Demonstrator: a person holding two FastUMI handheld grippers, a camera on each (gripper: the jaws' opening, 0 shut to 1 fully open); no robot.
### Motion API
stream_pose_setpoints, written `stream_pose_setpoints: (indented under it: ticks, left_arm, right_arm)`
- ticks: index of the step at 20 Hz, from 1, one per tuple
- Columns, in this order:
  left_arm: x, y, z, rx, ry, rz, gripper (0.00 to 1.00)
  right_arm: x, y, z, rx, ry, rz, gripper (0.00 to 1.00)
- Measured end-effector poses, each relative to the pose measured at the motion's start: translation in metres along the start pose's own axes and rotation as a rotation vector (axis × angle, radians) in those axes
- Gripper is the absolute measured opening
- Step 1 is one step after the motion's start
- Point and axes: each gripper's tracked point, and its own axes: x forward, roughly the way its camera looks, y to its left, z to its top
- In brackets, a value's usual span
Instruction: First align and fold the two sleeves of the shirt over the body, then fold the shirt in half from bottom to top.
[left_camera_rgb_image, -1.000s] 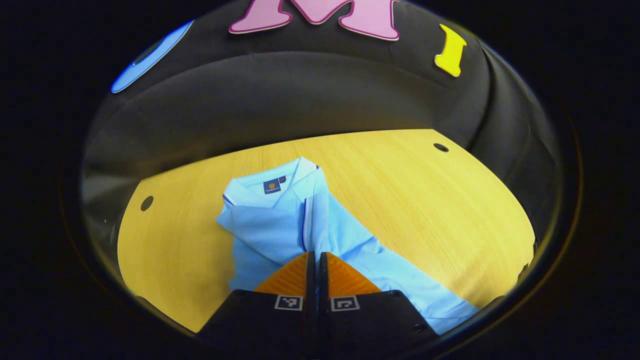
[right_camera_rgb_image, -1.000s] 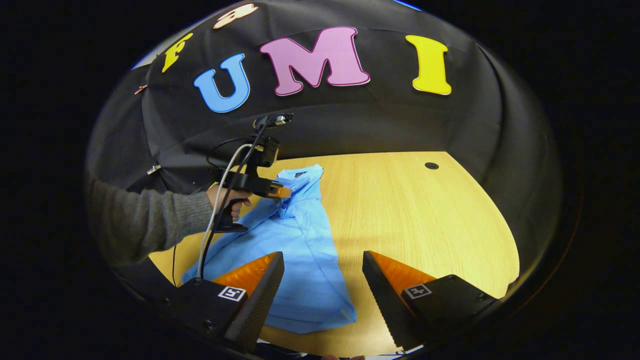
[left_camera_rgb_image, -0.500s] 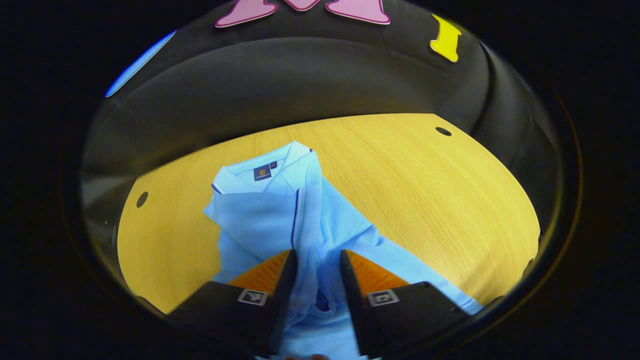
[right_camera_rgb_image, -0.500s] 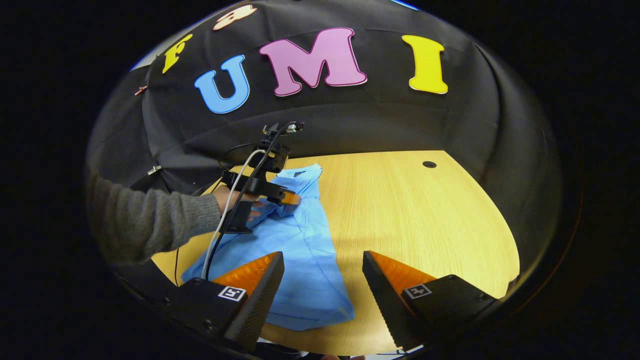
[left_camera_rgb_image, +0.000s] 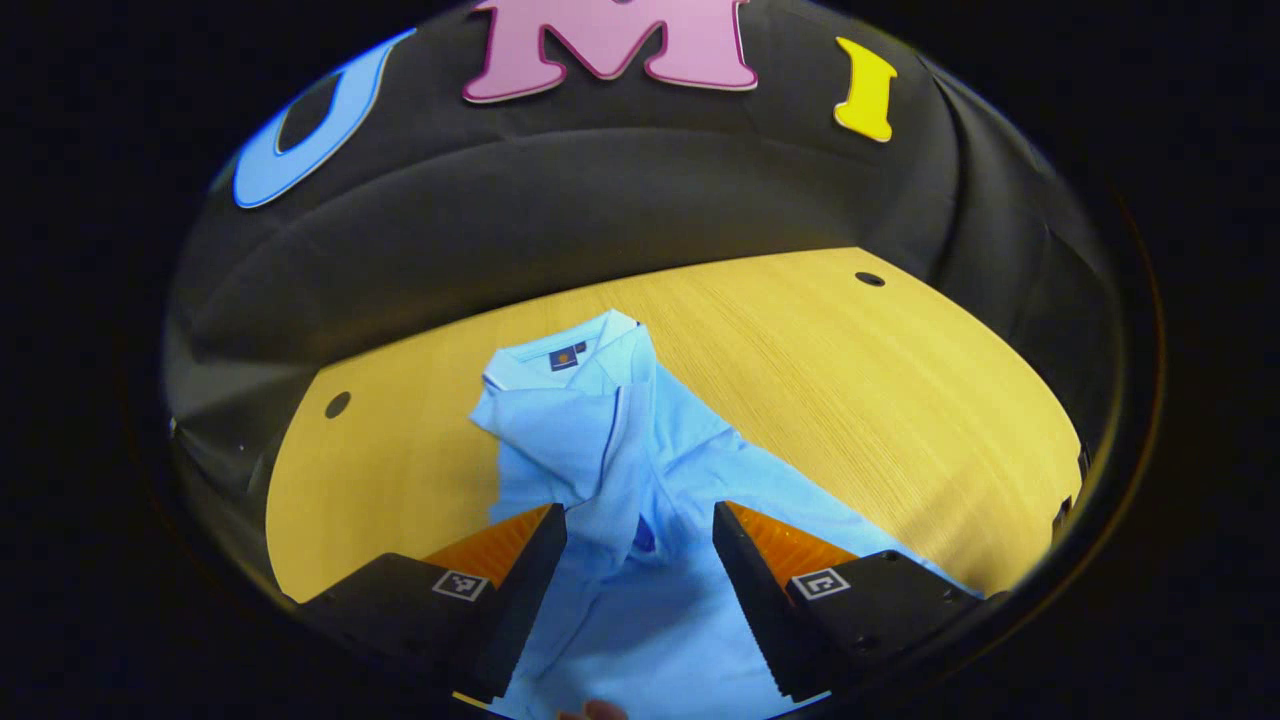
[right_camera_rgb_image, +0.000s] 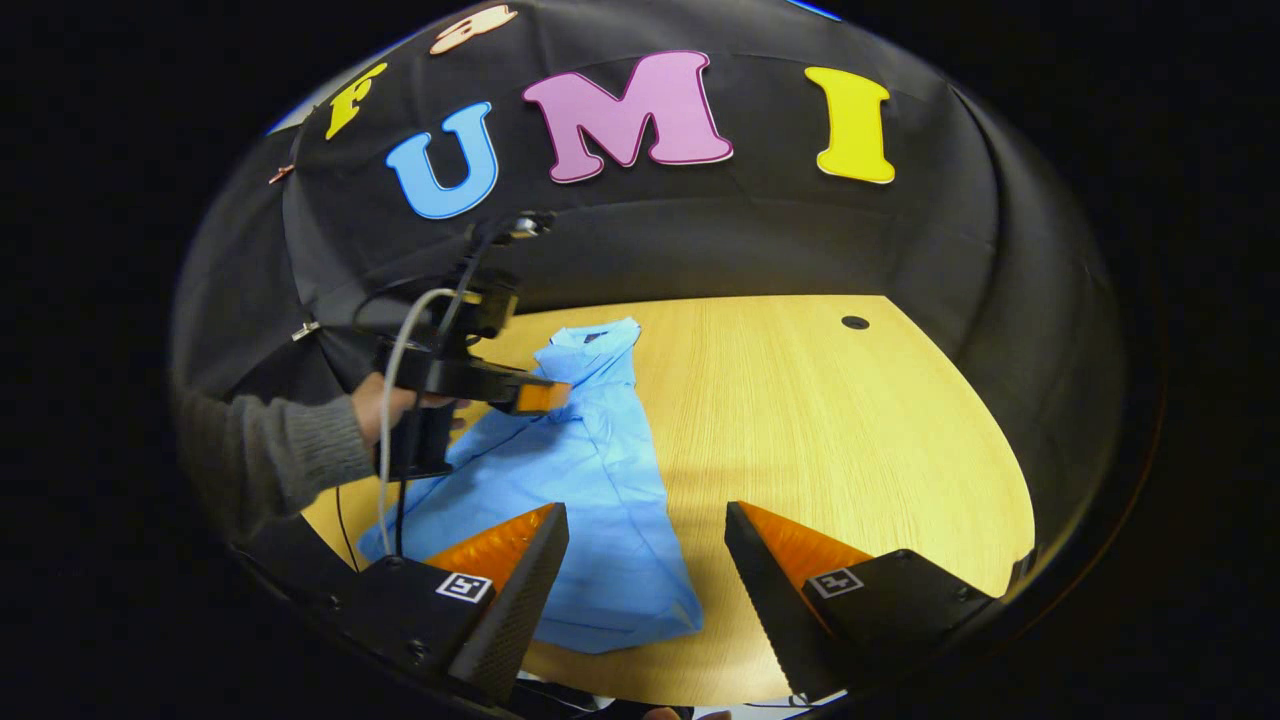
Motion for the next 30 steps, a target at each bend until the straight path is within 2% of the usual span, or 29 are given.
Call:
stream_pose_setpoints:
  ticks: [4,9,13,17,22,25,29,30]
  left_arm:
    - [-0.074,0.023,-0.038,-0.063,-0.006,0.036,0.94]
    - [-0.155,0.050,-0.121,-0.144,0.111,0.097,0.94]
    - [-0.190,0.064,-0.196,-0.159,0.240,0.141,0.94]
    - [-0.201,0.066,-0.245,-0.210,0.321,0.138,0.94]
    - [-0.187,0.066,-0.273,-0.216,0.380,0.124,0.95]
    - [-0.183,0.064,-0.277,-0.229,0.378,0.113,0.96]
    - [-0.181,0.057,-0.277,-0.276,0.382,0.089,0.96]
    - [-0.179,0.053,-0.275,-0.260,0.374,0.078,0.95]
  right_arm:
    - [0.003,-0.001,-0.015,-0.025,0.048,-0.012,0.98]
    - [0.009,0.004,-0.046,-0.040,0.137,-0.026,0.98]
    - [0.015,0.001,-0.071,-0.046,0.213,-0.045,0.98]
    - [0.025,-0.002,-0.092,-0.036,0.275,-0.064,0.98]
    - [0.031,-0.003,-0.116,-0.031,0.333,-0.070,0.98]
    - [0.037,-0.006,-0.128,-0.035,0.362,-0.072,0.98]
    - [0.042,0.001,-0.134,-0.152,0.363,-0.053,0.99]
    - [0.041,0.005,-0.133,-0.156,0.353,-0.053,0.92]
